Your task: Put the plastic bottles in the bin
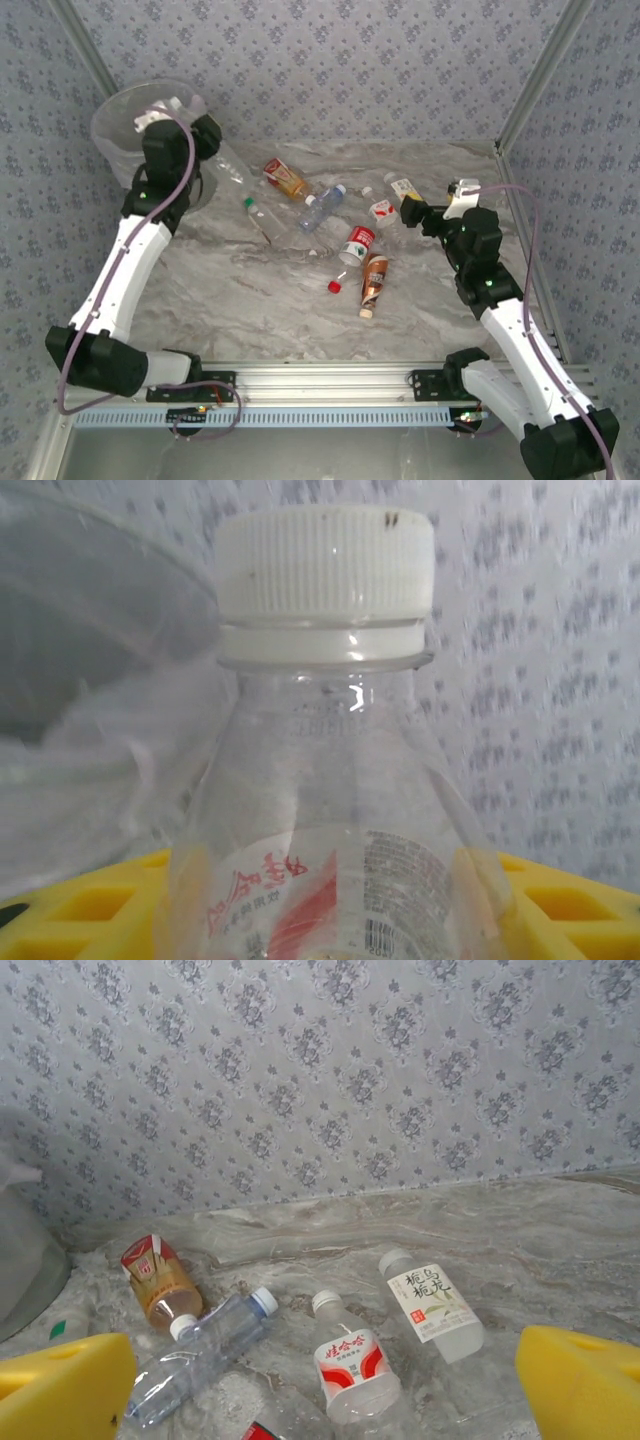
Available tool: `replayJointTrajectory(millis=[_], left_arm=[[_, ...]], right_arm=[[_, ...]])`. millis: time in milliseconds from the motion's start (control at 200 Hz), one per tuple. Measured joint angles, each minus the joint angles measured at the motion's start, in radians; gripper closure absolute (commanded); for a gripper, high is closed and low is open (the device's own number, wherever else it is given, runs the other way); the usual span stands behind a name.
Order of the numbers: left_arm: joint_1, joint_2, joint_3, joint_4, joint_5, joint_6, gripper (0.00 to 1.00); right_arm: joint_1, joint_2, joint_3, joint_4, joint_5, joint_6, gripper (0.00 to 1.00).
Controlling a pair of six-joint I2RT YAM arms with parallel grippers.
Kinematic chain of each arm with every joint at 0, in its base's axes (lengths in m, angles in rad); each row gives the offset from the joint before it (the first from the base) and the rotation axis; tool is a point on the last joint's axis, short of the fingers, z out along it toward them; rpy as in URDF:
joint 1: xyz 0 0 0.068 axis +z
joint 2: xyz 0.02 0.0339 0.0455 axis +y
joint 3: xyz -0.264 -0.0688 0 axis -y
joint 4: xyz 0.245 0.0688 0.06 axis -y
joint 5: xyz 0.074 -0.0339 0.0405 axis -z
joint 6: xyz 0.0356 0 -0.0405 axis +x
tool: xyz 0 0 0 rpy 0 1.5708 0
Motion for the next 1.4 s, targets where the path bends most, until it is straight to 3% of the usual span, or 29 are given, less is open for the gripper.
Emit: replayJointTrajectory(millis=[425,745,949,1204,1399], left_arm=[[0.207,0.256,0.402,0.046,-0.051,0.208,0.39],[0.278,0.445,0.551,0.022,-0.123,0.253,0.37],[0.291,0.601,0.723,-0.093,-0.170,0.253,0.36],[0.293,0.832,1.061,-0.388,-0.147,0.229,0.36],[0.292,0.887,1.124,-0.542,-0.116,0.190,0.35]], right_arm=[[0.058,0.012,0.005,-0.024,0.046,-0.007,0.00],[0.058,0.007,0.005,-0.056,0.087,-0.006,0.00],[0.058,0.000,0.005,-0.093,0.091,-0.006,0.00],[0.058,-0.001,0.005,-0.145,0.091,-0.006,0.00],[0.058,-0.001,0.005,-0.171,0.090,-0.006,0.00]])
